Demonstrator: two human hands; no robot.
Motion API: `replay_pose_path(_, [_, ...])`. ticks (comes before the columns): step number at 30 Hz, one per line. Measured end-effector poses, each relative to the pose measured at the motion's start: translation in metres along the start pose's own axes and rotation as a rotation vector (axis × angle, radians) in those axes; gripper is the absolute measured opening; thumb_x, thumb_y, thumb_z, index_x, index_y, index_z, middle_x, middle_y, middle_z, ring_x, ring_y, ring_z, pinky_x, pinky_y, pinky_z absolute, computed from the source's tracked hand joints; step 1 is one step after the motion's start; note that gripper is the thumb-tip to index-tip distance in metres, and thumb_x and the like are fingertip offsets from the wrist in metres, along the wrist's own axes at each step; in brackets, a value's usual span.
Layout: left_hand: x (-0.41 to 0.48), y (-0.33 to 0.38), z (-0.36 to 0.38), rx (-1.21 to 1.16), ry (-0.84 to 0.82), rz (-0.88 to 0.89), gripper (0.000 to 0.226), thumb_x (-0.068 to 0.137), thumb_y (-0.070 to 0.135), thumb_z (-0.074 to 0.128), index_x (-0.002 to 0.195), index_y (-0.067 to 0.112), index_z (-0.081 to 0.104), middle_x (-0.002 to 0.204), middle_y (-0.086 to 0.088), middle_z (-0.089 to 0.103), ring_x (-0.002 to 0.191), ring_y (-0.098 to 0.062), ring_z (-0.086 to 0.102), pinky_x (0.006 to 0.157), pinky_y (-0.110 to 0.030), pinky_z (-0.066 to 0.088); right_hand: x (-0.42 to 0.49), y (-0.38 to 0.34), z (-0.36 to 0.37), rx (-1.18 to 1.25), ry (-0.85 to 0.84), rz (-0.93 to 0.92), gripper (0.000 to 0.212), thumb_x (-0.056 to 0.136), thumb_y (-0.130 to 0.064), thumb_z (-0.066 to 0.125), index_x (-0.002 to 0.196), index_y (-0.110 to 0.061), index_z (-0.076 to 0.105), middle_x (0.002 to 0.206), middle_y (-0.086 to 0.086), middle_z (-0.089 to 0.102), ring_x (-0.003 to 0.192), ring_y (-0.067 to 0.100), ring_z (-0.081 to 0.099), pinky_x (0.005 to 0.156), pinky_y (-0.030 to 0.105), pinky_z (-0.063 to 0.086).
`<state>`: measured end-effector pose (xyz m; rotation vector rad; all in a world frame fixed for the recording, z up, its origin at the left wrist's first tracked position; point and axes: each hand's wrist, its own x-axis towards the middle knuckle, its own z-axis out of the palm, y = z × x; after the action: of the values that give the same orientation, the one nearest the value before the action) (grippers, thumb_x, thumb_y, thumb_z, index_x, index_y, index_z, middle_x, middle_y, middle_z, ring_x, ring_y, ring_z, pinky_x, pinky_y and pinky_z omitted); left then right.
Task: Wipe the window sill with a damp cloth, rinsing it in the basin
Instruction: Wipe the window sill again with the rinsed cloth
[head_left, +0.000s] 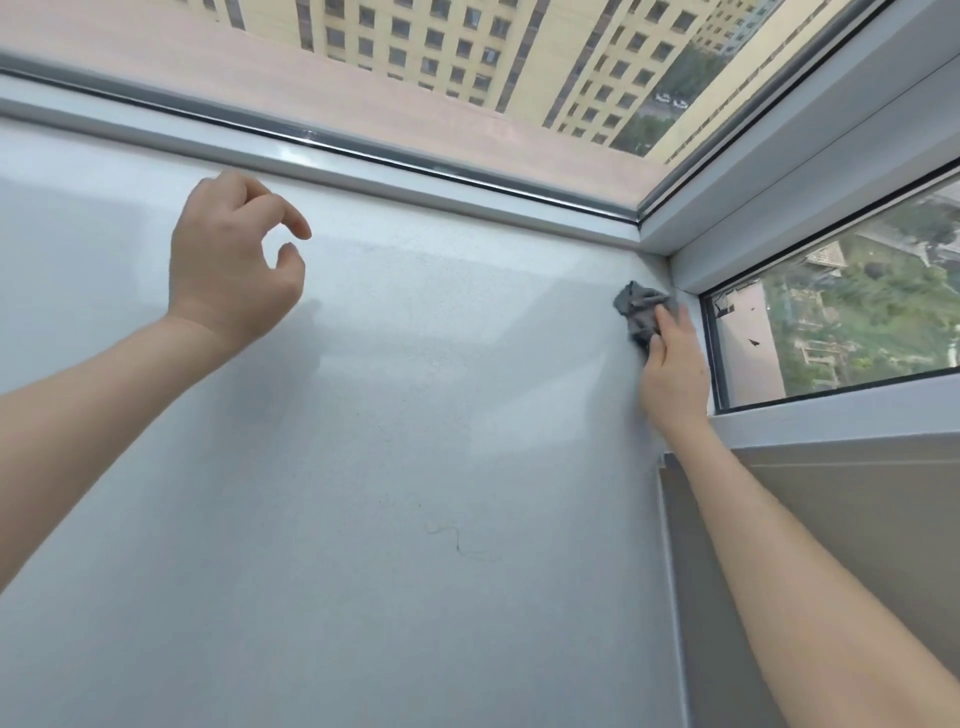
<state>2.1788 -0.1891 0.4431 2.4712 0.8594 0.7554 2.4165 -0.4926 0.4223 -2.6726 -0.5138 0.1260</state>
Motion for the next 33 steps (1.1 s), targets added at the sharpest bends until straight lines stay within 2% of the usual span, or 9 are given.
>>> replay_pose_path(4, [-0.015, -0.003, -0.006, -0.008, -0.01, -0.019, 0.026, 0.073, 0.009, 0.047, 0.09, 0.006, 0.066, 0.077, 0.022, 0.029, 0.089, -0.032, 0.048, 0.076, -0.025, 0.029, -0.014, -0.006, 0.042, -0.114, 0.05, -0.03, 0.05, 0.089, -0.006, 0.032, 0.138, -0.004, 0.041, 0.148, 0.016, 0.034, 0.139, 0.031, 0.026, 0.116, 0.041, 0.016])
replay_pose_path(10, [-0.042, 0.001, -0.02, -0.004, -0.038, -0.096, 0.024, 0.073, 0.008, 0.048, 0.09, 0.008, 0.066, 0.076, 0.017, 0.031, 0.088, -0.025, 0.045, 0.074, -0.021, 0.026, -0.212, -0.036, 0.052, 0.046, -0.238, -0.637, 0.05, 0.08, 0.002, 0.036, 0.123, -0.008, 0.06, 0.136, 0.007, 0.052, 0.13, 0.023, 0.043, 0.108, 0.042, 0.03])
replay_pose_path(12, [-0.051, 0.004, -0.025, 0.002, -0.048, -0.094, 0.023, 0.073, 0.007, 0.048, 0.089, 0.008, 0.066, 0.081, 0.011, 0.036, 0.09, -0.029, 0.047, 0.074, -0.022, 0.027, -0.22, -0.037, 0.036, 0.262, -0.311, -0.568, 0.049, 0.084, 0.005, 0.036, 0.124, -0.012, 0.06, 0.136, 0.0, 0.052, 0.13, 0.014, 0.044, 0.109, 0.036, 0.032])
replay_pose_path(14, [-0.059, 0.004, -0.031, 0.011, -0.048, -0.071, 0.023, 0.073, 0.007, 0.049, 0.088, 0.007, 0.066, 0.086, 0.003, 0.039, 0.09, -0.03, 0.047, 0.074, -0.022, 0.027, -0.19, -0.044, 0.014, 0.478, -0.234, -0.337, 0.049, 0.086, 0.008, 0.036, 0.125, -0.013, 0.057, 0.133, -0.007, 0.051, 0.125, -0.002, 0.044, 0.108, 0.02, 0.032])
replay_pose_path(17, [-0.071, -0.002, -0.039, 0.01, -0.045, -0.069, 0.024, 0.073, 0.008, 0.048, 0.089, 0.008, 0.066, 0.079, 0.017, 0.033, 0.087, -0.026, 0.045, 0.074, -0.021, 0.026, -0.113, -0.05, 0.007, 0.39, -0.033, -0.155, 0.046, 0.09, 0.006, 0.033, 0.127, -0.009, 0.055, 0.136, -0.002, 0.047, 0.125, -0.001, 0.042, 0.105, 0.009, 0.025])
replay_pose_path(20, [-0.09, -0.011, -0.045, 0.006, -0.026, -0.098, 0.024, 0.073, 0.009, 0.047, 0.088, 0.009, 0.066, 0.077, 0.022, 0.029, 0.088, -0.027, 0.046, 0.074, -0.022, 0.027, -0.07, -0.058, 0.04, 0.077, -0.122, -0.231, 0.053, 0.085, -0.007, 0.028, 0.13, -0.014, 0.054, 0.147, 0.008, 0.038, 0.138, 0.026, 0.029, 0.115, 0.032, 0.015])
replay_pose_path(22, [-0.105, -0.015, -0.052, -0.001, -0.016, -0.112, 0.024, 0.074, 0.008, 0.048, 0.088, 0.009, 0.066, 0.077, 0.023, 0.029, 0.086, -0.02, 0.041, 0.073, -0.021, 0.027, -0.086, -0.065, 0.059, -0.056, -0.117, -0.308, 0.057, 0.079, -0.011, 0.028, 0.128, -0.015, 0.057, 0.145, 0.008, 0.042, 0.137, 0.03, 0.031, 0.113, 0.045, 0.014])
replay_pose_path(26, [-0.138, -0.017, -0.072, -0.001, -0.006, -0.146, 0.022, 0.074, 0.008, 0.048, 0.088, 0.009, 0.066, 0.077, 0.02, 0.031, 0.085, -0.019, 0.04, 0.073, -0.02, 0.026, -0.201, -0.049, 0.06, 0.004, -0.176, -0.713, 0.042, 0.087, -0.005, 0.038, 0.118, -0.013, 0.065, 0.135, 0.006, 0.054, 0.128, 0.029, 0.045, 0.107, 0.047, 0.027])
replay_pose_path(33, [-0.209, 0.012, -0.115, -0.006, 0.009, -0.161, 0.02, 0.073, 0.004, 0.051, 0.085, 0.008, 0.066, 0.087, 0.001, 0.041, 0.089, -0.027, 0.048, 0.072, -0.021, 0.027, -0.381, 0.007, 0.035, 0.106, -0.316, -0.78, 0.046, 0.085, -0.003, 0.04, 0.123, -0.023, 0.057, 0.137, -0.005, 0.05, 0.133, 0.02, 0.039, 0.104, 0.047, 0.028])
